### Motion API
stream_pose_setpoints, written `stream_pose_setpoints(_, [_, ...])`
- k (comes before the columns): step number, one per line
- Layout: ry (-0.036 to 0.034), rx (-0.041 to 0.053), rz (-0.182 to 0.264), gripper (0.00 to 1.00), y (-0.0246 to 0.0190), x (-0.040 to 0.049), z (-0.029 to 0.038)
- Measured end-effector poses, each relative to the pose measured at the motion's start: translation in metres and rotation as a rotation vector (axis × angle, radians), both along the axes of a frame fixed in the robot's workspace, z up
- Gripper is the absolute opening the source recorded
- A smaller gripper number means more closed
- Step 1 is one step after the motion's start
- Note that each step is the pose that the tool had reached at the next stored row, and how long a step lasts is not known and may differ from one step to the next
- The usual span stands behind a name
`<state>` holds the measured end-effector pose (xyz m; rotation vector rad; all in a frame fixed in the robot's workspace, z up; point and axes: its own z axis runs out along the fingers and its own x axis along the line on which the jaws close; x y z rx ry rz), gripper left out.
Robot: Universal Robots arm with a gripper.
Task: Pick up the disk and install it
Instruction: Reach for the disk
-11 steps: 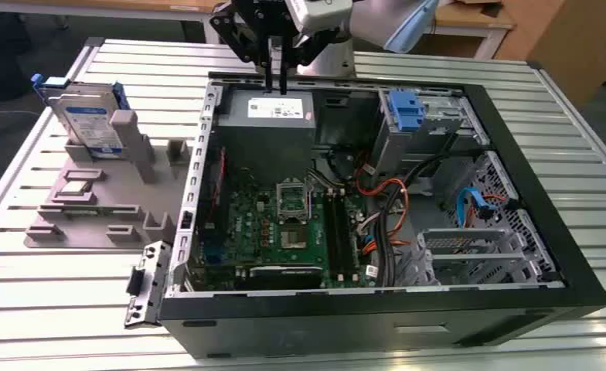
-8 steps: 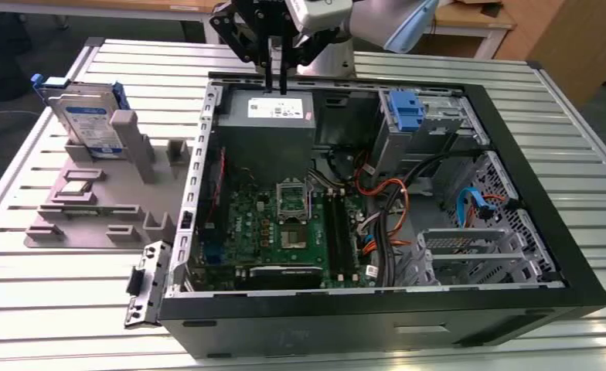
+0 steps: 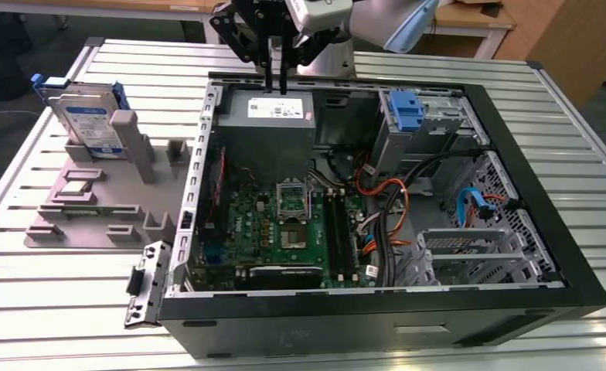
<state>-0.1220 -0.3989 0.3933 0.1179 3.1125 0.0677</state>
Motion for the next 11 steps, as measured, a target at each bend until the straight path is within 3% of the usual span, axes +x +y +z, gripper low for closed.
stream_pose_setpoints(3, [0.0,0.0,0.0,0.23,0.0,0.0,0.0])
stream_pose_setpoints(5, [0.0,0.0,0.0,0.1,0.0,0.0,0.0])
stream_pose_setpoints(11, [0.0,0.0,0.0,0.11,0.0,-0.0002,0.0])
